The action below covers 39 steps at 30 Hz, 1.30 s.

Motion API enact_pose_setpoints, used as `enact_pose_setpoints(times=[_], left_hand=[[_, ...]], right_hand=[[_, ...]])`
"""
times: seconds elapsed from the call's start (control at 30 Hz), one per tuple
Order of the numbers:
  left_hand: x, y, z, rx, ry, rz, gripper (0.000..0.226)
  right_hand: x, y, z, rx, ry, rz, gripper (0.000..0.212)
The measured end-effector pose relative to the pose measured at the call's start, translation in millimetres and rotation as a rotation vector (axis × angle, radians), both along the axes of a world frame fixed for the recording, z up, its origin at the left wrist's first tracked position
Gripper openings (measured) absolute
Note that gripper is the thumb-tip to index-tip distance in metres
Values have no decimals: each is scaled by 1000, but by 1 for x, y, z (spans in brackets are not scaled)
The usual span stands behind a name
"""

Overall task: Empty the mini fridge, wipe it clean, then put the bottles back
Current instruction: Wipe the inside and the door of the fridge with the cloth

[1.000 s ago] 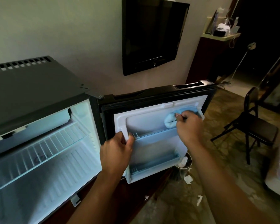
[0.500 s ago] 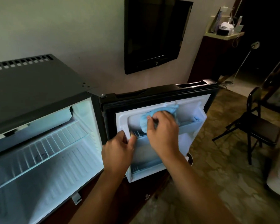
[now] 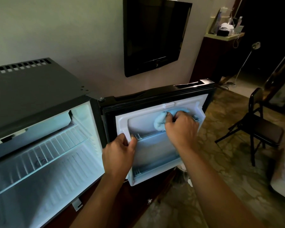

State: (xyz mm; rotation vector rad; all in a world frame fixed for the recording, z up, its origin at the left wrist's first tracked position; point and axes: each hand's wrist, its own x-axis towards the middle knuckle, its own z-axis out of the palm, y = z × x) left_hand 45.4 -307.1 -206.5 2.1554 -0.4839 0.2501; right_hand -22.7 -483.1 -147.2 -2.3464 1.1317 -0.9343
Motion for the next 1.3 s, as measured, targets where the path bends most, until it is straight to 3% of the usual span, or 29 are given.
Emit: enact_pose_setpoints(times=[0.1,0.37,0.63,0.8,0.97,1.13,1.23,1.3], left_hand=[[0,-2,0,16,17,-6,47],[-4,-5,6,-33,55,-8,50],[-5,-5,6,-64,79,-5,47],[-6,-4,7,-88,81,23,50],[-8,-6,11,-90,85,36,57],[-6,-2,10,-72,84,42,60],[-7,-3,10,-50,99,46,60],[-8,-4,11,-49,103,45,60]], right_hand=[[2,-6,-1,22,-58,-22,26],[4,-46,9,371,-209,-155,25],[4,-27,1,274,-374,-16,20],[0,-26,-6,350,-520,46,26],[0,-18,-6,518,-654,-7,19],[-3,-6,4,514,-466,114,12],[1,7,5,339,-308,56,46],[5,11,2,214,-231,-29,55]])
